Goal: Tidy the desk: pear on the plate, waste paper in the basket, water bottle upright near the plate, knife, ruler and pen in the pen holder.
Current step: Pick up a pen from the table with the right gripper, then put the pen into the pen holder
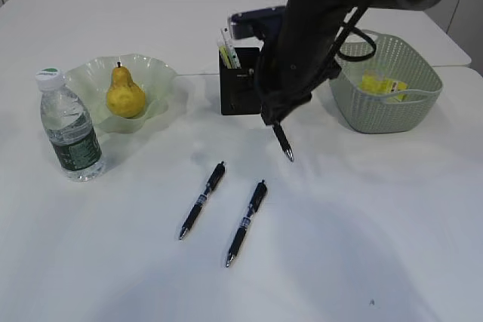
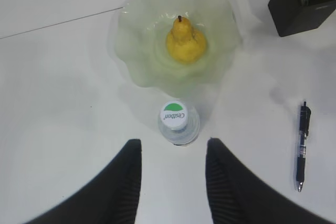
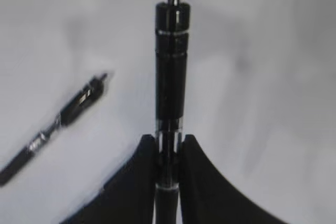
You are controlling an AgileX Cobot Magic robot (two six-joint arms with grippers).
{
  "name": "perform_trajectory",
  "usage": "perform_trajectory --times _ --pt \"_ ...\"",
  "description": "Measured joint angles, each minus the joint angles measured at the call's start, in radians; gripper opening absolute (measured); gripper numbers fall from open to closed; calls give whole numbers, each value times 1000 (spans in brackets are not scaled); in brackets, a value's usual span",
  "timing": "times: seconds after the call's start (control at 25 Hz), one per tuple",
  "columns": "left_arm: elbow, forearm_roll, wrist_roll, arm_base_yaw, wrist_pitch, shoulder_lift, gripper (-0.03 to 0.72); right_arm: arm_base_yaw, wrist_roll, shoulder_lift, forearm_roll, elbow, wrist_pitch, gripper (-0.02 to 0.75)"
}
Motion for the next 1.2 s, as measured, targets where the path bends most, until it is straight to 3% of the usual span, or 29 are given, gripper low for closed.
perform_trajectory --times 0.56,1.2 --pt "0 0 0 0 0 0 285 0 246 -54 -362 3 -619 92" --pt "0 0 0 0 0 6 285 -115 263 78 -407 3 -1040 92"
